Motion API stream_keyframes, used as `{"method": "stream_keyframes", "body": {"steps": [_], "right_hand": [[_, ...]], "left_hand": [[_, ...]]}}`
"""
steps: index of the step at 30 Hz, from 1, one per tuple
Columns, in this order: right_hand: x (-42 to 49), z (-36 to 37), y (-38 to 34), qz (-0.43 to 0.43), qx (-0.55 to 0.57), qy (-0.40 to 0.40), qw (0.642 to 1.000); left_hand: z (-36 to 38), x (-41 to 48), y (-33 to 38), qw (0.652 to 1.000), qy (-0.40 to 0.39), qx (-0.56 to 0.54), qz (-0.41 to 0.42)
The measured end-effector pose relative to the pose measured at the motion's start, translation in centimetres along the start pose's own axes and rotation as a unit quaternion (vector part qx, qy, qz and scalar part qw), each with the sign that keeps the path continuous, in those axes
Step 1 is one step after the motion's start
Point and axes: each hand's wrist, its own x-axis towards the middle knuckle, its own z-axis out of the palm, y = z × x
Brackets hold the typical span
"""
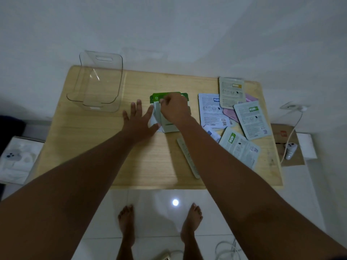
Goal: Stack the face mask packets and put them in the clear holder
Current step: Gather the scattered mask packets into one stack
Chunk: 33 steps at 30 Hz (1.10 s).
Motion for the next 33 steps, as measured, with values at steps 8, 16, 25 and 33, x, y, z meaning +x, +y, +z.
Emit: {"method": "stream_keyframes", "body": {"steps": [8, 16, 25, 33], "right_hand": [[-0.7, -2.5, 5.9, 0.036, 0.082, 0.031, 0.996], [2.1, -6.6, 11.5, 0.124, -0.141, 0.088, 0.978], [6.3, -10.8, 15.0, 0.258, -0.145, 0.039, 0.954], [6.6, -12.4, 15.5, 0.299, -0.097, 0.059, 0.948]], "left_hand": [[-0.1, -0.3, 0.8, 0.999, 0.021, -0.024, -0.024], [0.6, -0.1, 1.1, 0.999, 0.039, 0.005, -0.037], [0.6, 0.1, 0.3, 0.999, 0.04, 0.009, -0.003], [0.5, 0.1, 0.2, 0.999, 0.046, 0.004, 0.004]]}}
